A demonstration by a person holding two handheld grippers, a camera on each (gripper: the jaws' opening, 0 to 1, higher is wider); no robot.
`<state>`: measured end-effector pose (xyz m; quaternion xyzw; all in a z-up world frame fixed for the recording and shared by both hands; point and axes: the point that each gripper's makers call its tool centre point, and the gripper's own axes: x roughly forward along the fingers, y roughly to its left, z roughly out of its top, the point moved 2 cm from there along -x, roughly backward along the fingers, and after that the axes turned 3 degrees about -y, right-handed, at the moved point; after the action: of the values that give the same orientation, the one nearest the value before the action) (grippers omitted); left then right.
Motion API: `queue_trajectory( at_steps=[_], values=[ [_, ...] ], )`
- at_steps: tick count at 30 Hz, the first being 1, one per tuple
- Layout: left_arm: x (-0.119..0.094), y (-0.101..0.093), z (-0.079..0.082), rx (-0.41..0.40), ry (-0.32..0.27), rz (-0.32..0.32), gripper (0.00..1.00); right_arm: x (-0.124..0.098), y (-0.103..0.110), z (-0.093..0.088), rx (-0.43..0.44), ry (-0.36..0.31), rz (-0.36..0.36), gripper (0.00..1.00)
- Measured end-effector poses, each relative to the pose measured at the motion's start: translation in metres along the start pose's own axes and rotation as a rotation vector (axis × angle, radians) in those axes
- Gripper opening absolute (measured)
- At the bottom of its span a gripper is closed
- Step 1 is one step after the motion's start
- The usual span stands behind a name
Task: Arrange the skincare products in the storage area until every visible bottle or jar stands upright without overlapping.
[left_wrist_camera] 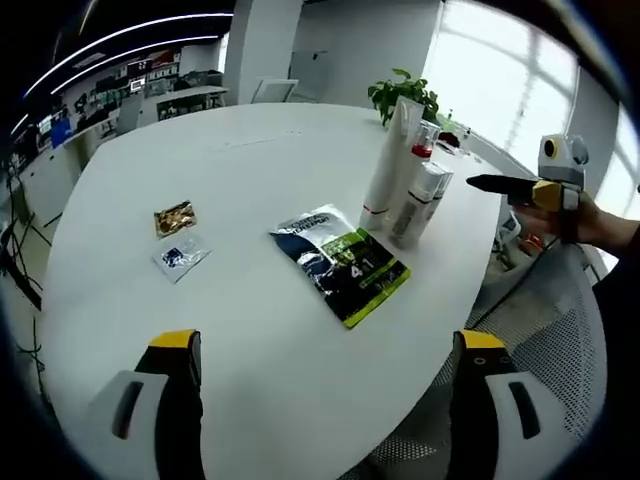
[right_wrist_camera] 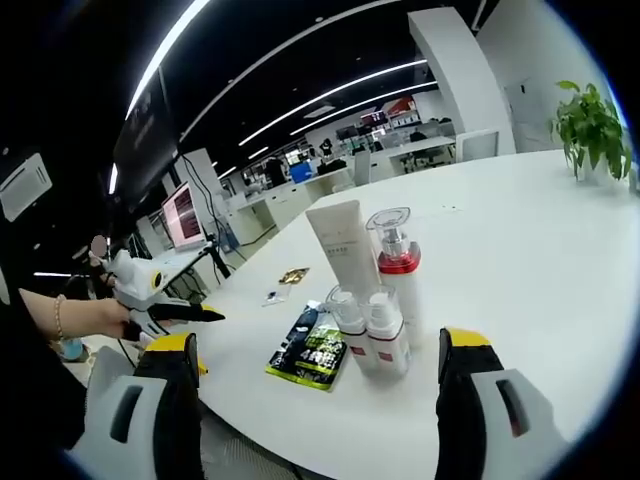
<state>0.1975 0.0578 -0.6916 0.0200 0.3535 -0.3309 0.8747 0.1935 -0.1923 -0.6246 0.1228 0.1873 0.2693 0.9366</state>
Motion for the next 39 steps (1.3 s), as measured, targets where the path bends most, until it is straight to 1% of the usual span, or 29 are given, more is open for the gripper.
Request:
queue_trajectory(
  at_steps=[5, 6, 8, 11, 17, 20, 26, 32, 36, 38, 39],
  values=[
    [-0.016, 0.008, -0.006, -0.07, -0.042, 0.046, 0.98, 0.001, 0.002, -0.001, -0.013, 0.01, 0.009, 1.0],
    [-0.019, 0.009, -0.008, -0.07, -0.044, 0.056, 0.98, 0.001, 0.003, -0.002, -0.016, 0.012, 0.01, 1.0],
    [-0.024, 0.006, -0.01, -0.075, -0.048, 0.069, 0.98, 0.001, 0.003, -0.002, -0.019, 0.014, 0.012, 1.0],
    [-0.03, 0.011, -0.014, -0.092, -0.061, 0.086, 0.99, 0.001, 0.004, -0.002, -0.025, 0.018, 0.013, 1.0],
    [-0.038, 0.007, -0.013, -0.115, -0.082, 0.103, 0.98, 0.002, 0.004, -0.003, -0.029, 0.023, 0.016, 1.0],
    [-0.038, 0.007, -0.012, -0.131, -0.086, 0.105, 0.97, 0.003, 0.004, -0.003, -0.03, 0.026, 0.019, 1.0],
    [-0.038, 0.006, -0.009, -0.124, -0.087, 0.111, 0.97, 0.003, 0.005, -0.003, -0.038, 0.027, 0.019, 1.0],
    [-0.035, 0.009, -0.006, -0.124, -0.088, 0.117, 0.97, 0.003, 0.005, -0.005, -0.043, 0.031, 0.018, 1.0],
    [-0.032, 0.015, -0.004, -0.135, -0.093, 0.138, 0.97, 0.002, 0.005, -0.005, -0.041, 0.029, 0.014, 1.0],
    [-0.03, 0.02, -0.001, -0.159, -0.098, 0.165, 0.97, 0.002, 0.004, -0.005, -0.043, 0.03, 0.011, 0.99],
    [-0.029, 0.026, 0.0, -0.171, -0.101, 0.182, 0.97, 0.002, 0.004, -0.006, -0.045, 0.031, 0.01, 0.98]
  ],
)
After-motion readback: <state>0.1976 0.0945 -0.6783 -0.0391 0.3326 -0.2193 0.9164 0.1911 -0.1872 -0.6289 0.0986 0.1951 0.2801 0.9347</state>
